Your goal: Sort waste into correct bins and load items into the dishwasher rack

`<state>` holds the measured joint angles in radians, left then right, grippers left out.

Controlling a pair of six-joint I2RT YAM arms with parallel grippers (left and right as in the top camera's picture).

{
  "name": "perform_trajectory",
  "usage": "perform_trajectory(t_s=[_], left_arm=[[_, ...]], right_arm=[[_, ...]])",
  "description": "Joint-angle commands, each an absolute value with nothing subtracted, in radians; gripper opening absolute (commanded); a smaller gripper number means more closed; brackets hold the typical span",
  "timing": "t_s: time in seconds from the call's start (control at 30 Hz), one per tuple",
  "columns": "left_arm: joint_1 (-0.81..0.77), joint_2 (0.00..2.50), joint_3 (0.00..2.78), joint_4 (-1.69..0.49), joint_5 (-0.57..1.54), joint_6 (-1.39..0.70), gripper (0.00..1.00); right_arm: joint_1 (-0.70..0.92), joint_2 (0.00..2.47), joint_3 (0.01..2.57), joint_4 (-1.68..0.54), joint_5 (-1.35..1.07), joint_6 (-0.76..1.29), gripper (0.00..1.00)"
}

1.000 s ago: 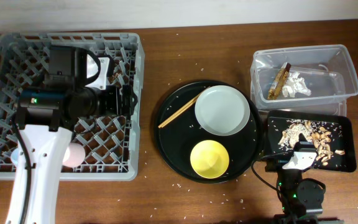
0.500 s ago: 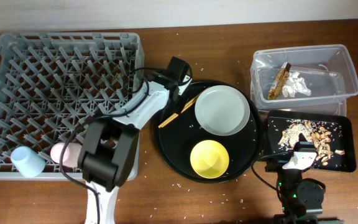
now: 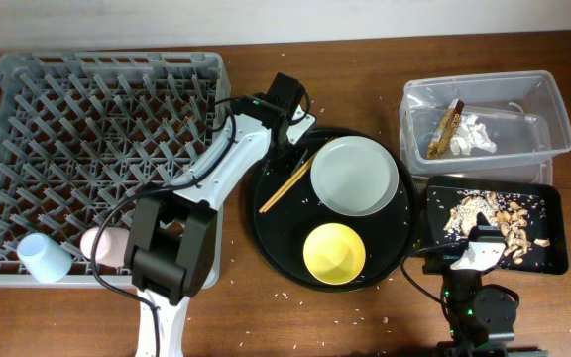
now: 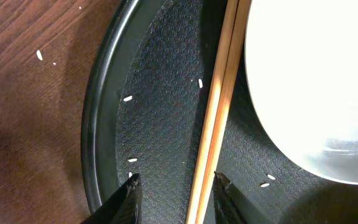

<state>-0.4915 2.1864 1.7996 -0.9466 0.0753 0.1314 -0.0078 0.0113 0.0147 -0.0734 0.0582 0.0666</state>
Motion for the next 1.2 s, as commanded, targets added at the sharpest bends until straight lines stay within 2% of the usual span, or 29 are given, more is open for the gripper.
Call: perform_trajectory(t_s=[0.0, 0.17, 0.27, 0.37, 0.43, 0.63, 0.77, 0.83, 0.9, 1.17], left_arm=[[-0.505, 2.218, 1.741, -0.926, 0.149, 0.198, 0.36], [-0.524, 2.291, 1.732, -0.884, 0.118, 0.215, 0.35], [-0.524, 2.299, 1.748, -0.909, 0.125, 0.191, 0.29], [-0.523, 2.24, 1.853, -1.048, 0.141, 0.17, 0.3], [-0.523, 2.223, 1.856, -1.044, 0.091, 0.174, 0.38], [-0.523, 2.227, 1.662, -0.817, 0.004, 0.211, 0.38], [-0.529, 2.201, 1.671, -0.868, 0.049, 0.202, 0.32], [-0.528, 2.157, 1.725, -0.918, 0.048, 0.203, 0.33], [-0.527, 2.123, 1.734, -0.908, 0.037, 0.212, 0.39], [-0.527, 2.243, 1.668, -0.842, -0.015, 0.212, 0.38]], right_arm=[[-0.014, 0.006, 0.006, -0.075, 0.056, 0.059, 0.98], [-0.014, 0.006, 0.006, -0.075, 0.056, 0.06, 0.98], [-0.014, 0.006, 0.006, -0.075, 0.056, 0.06, 0.98], [-0.014, 0.006, 0.006, -0.075, 0.056, 0.059, 0.98], [-0.014, 0.006, 0.006, -0.075, 0.056, 0.059, 0.99], [-0.014, 0.006, 0.006, -0.075, 0.056, 0.06, 0.99], [-0.014, 0.006, 0.006, -0.075, 0.056, 0.06, 0.98], [-0.014, 0.006, 0.006, -0.075, 0.056, 0.06, 0.98], [-0.014, 0.006, 0.006, -0.075, 0.056, 0.059, 0.98], [-0.014, 0.006, 0.006, -0.075, 0.056, 0.06, 0.98]])
